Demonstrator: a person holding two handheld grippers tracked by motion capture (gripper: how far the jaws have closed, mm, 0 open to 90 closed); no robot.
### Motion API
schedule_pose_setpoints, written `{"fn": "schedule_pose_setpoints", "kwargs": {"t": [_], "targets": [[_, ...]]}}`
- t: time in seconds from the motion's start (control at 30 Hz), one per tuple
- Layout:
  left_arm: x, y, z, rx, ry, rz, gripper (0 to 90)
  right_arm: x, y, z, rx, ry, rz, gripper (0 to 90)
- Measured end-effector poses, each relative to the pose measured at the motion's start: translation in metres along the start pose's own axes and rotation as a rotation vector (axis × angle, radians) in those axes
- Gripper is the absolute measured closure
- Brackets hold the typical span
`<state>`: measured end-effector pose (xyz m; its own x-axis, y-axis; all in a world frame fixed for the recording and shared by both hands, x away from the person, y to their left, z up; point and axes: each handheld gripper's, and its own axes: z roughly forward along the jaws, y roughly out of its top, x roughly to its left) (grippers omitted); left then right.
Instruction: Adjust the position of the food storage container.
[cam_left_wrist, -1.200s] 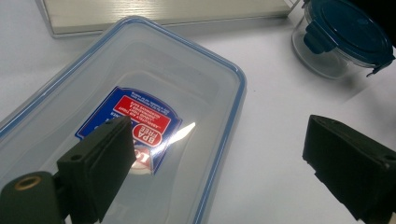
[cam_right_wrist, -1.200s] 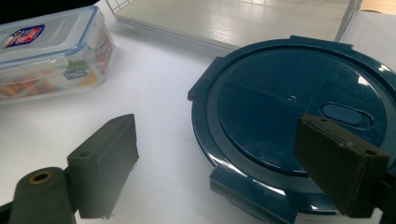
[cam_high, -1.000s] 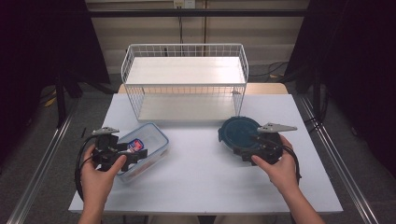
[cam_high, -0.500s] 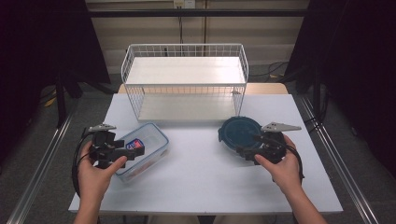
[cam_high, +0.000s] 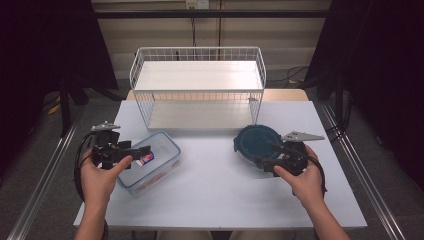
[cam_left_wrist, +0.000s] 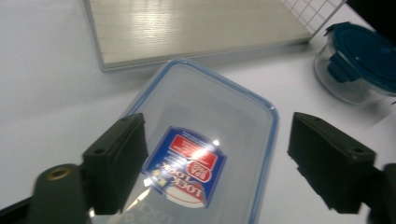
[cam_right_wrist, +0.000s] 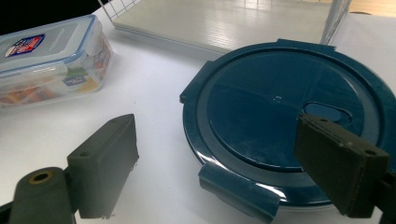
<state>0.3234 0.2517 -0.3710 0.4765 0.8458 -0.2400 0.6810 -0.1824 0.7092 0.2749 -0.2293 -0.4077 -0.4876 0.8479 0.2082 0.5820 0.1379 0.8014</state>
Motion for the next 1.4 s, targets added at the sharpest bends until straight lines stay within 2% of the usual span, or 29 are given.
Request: {"fn": "schedule_pose_setpoints", "kwargs": {"t": [0.03,0.1,0.2,0.3,0.33,0.43,0.5,0.6,0.63,0.67,0.7,0.8,0.87,0.9,0.93,1.03,1.1,1.23,1.3,1.33,1.37,1.4], "targets": [[0.003,0.000,0.001,0.000,0.012,0.001,22.0,0.000,0.000,0.000,0.002,0.000,-0.001,13.6],[0.007,0.000,0.002,0.005,0.024,-0.011,31.9,0.001,0.000,0.001,0.004,0.002,-0.001,13.6],[0.017,-0.002,0.006,0.006,0.053,-0.022,39.4,0.001,0.000,0.001,0.002,0.005,-0.003,13.6],[0.024,-0.005,0.006,-0.007,0.075,-0.045,54.0,0.002,-0.001,0.001,0.002,0.008,-0.005,13.5],[0.027,-0.005,0.005,-0.001,0.084,-0.042,55.6,0.002,-0.001,0.001,0.004,0.008,-0.005,13.5],[0.033,-0.006,0.007,-0.009,0.089,-0.046,66.9,0.002,-0.001,0.003,0.004,0.010,-0.008,13.4],[0.036,-0.004,0.012,0.004,0.098,-0.044,71.1,0.002,0.000,0.004,0.007,0.010,-0.007,13.4],[0.041,-0.002,0.020,0.009,0.094,-0.068,78.2,0.003,0.000,0.006,0.007,0.015,-0.008,13.2],[0.041,-0.001,0.022,0.000,0.104,-0.078,80.6,0.004,0.000,0.006,0.006,0.017,-0.009,13.2],[0.043,0.000,0.023,0.016,0.109,-0.061,83.3,0.004,0.001,0.006,0.007,0.018,-0.010,13.1],[0.044,0.001,0.025,0.010,0.102,-0.067,85.4,0.004,0.001,0.007,0.003,0.022,-0.013,13.0],[0.044,0.007,0.030,0.027,0.135,-0.060,89.3,0.003,0.001,0.007,0.004,0.022,-0.014,13.0],[0.043,0.011,0.034,0.032,0.136,-0.067,90.0,0.003,0.001,0.007,0.008,0.025,-0.012,12.9],[0.044,0.012,0.035,0.042,0.145,-0.051,90.0,0.003,0.000,0.007,0.007,0.023,-0.014,12.9],[0.042,0.014,0.038,0.028,0.143,-0.074,90.0,0.003,0.000,0.007,0.008,0.023,-0.014,12.9],[0.043,0.019,0.042,0.048,0.135,-0.059,90.0,0.002,0.000,0.006,0.007,0.021,-0.008,12.7],[0.042,0.022,0.046,0.036,0.125,-0.077,90.0,0.001,0.000,0.005,0.004,0.020,-0.010,12.7],[0.040,0.026,0.051,0.037,0.112,-0.079,90.0,0.001,0.000,0.004,-0.002,0.024,-0.010,12.1],[0.039,0.028,0.055,0.016,0.116,-0.101,90.0,0.001,0.000,0.003,-0.006,0.025,-0.007,12.1],[0.041,0.029,0.055,0.030,0.112,-0.089,90.0,0.000,0.001,0.002,-0.007,0.024,-0.009,12.1],[0.040,0.029,0.056,0.018,0.119,-0.104,90.0,0.000,0.001,0.002,-0.009,0.025,-0.009,12.1],[0.041,0.030,0.057,0.025,0.116,-0.098,90.0,0.000,0.000,0.002,-0.008,0.027,-0.008,12.1]]}}
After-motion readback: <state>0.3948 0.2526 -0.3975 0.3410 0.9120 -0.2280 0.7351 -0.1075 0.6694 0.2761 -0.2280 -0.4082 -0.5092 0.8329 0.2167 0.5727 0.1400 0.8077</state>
